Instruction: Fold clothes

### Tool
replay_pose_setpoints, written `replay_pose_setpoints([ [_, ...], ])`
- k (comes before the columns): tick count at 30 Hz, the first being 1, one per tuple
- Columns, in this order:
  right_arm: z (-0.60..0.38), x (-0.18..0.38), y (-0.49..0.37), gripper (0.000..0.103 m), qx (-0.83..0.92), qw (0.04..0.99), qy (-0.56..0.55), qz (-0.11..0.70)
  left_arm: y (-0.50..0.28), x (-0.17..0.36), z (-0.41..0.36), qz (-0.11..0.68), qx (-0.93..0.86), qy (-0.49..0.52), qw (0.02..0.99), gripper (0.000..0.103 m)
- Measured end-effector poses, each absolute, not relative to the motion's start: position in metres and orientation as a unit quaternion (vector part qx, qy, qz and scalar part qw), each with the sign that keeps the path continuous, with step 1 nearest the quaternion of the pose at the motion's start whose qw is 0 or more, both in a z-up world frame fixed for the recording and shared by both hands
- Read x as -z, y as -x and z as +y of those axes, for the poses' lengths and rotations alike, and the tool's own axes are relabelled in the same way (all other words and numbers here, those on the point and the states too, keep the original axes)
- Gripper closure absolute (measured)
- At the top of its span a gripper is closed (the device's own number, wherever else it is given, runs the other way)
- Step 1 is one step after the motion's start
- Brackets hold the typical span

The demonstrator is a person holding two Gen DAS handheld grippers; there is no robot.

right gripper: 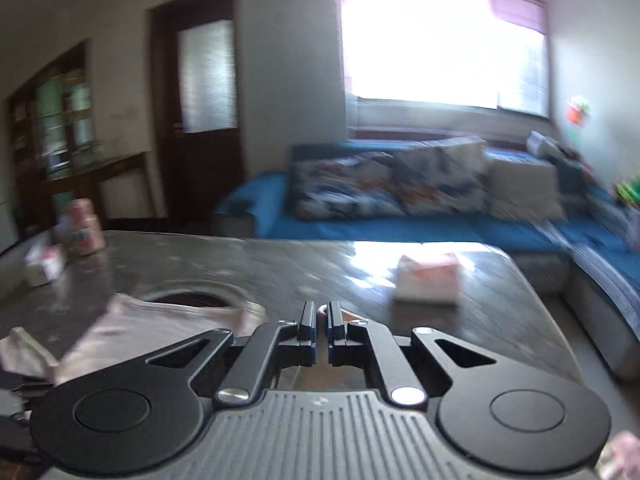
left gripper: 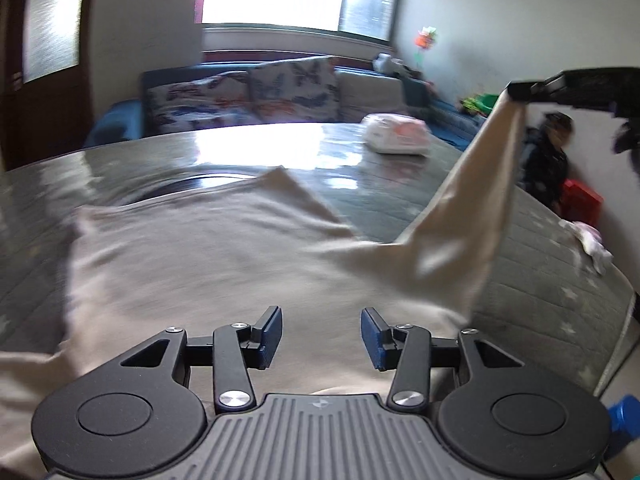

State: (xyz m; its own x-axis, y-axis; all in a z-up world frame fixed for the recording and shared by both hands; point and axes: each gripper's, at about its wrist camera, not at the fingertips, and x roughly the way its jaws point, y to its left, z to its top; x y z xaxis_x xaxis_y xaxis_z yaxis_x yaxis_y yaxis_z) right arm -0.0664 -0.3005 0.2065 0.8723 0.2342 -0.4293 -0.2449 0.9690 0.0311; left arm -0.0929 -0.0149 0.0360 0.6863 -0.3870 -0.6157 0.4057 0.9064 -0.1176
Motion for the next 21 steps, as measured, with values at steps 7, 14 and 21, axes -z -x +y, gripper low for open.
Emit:
replay_pose_setpoints([
  [7, -0.208, -0.215, 0.061, 0.099, -0.247, 0.942, 0.054, 0.220, 0.099, -0.034, 0.039, 0.333, 0.162, 0.010, 0.929, 0.054],
  [14, -0.125, -0.183, 0.059, 0.099, -0.331, 0.905, 0.075, 0.258, 0.107, -0.028, 0.064, 0.337, 0.138, 0.031, 0.931, 0.053],
  [21, -0.086, -0.148, 0.059, 0.096, -0.385, 0.865, 0.069, 0.312, 0.110, -0.020, 0.071, 0.345, 0.129, 0.040, 0.929, 0.052],
])
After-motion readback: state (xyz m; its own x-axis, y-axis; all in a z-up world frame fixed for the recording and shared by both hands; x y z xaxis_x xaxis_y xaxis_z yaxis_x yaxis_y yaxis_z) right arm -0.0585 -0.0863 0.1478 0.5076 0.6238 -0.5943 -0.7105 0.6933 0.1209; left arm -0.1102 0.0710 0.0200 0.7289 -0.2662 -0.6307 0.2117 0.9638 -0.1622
